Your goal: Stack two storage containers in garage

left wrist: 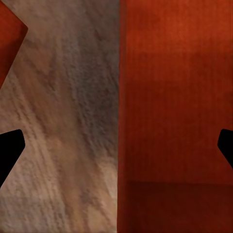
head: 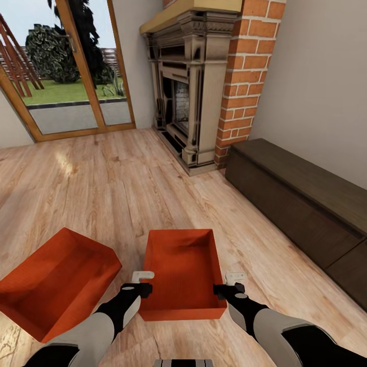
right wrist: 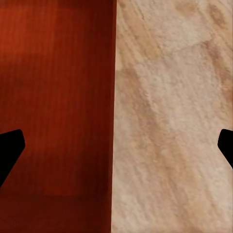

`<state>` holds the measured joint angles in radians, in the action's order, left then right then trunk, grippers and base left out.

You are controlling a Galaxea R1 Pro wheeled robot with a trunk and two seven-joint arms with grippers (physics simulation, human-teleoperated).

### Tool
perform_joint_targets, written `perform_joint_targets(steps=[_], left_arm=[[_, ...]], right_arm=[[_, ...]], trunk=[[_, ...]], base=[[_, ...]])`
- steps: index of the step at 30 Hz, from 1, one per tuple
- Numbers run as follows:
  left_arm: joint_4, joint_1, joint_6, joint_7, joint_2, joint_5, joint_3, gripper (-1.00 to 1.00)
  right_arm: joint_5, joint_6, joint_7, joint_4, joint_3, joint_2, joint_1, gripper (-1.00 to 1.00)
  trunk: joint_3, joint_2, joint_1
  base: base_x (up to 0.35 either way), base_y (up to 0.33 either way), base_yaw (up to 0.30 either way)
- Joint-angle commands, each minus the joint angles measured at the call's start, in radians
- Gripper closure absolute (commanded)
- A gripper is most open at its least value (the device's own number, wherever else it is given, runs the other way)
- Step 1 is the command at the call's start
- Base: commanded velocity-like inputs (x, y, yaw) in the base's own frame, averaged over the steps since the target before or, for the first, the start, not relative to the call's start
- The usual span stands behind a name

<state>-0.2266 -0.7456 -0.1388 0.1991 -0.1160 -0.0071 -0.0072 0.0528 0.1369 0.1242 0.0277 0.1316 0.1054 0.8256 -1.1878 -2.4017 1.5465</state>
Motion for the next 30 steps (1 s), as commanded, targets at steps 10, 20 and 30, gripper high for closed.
perform_joint_targets(steps=[10, 20, 30], left_arm=[[-0.003, 0.0, -0.006, 0.003, -0.001, -0.004, 0.0, -1.0], [-0.003, 0.0, -0.005, 0.003, 0.0, -0.002, 0.0, -1.0], [-0.003, 0.0, -0.005, 0.003, 0.0, -0.002, 0.0, -1.0]], right_arm=[[0.005, 0.005, 0.003, 0.003, 0.008, 0.0, 0.001, -1.0], [0.005, 0.006, 0.003, 0.003, 0.008, 0.0, 0.001, -1.0], [0.005, 0.005, 0.003, 0.003, 0.008, 0.0, 0.001, -1.0]], trunk=[[-0.001, 0.0, 0.0], [-0.001, 0.0, 0.0], [-0.001, 0.0, 0.0]], base=[[0.041, 0.0, 0.0], [0.044, 0.0, 0.0], [0.0, 0.0, 0.0]])
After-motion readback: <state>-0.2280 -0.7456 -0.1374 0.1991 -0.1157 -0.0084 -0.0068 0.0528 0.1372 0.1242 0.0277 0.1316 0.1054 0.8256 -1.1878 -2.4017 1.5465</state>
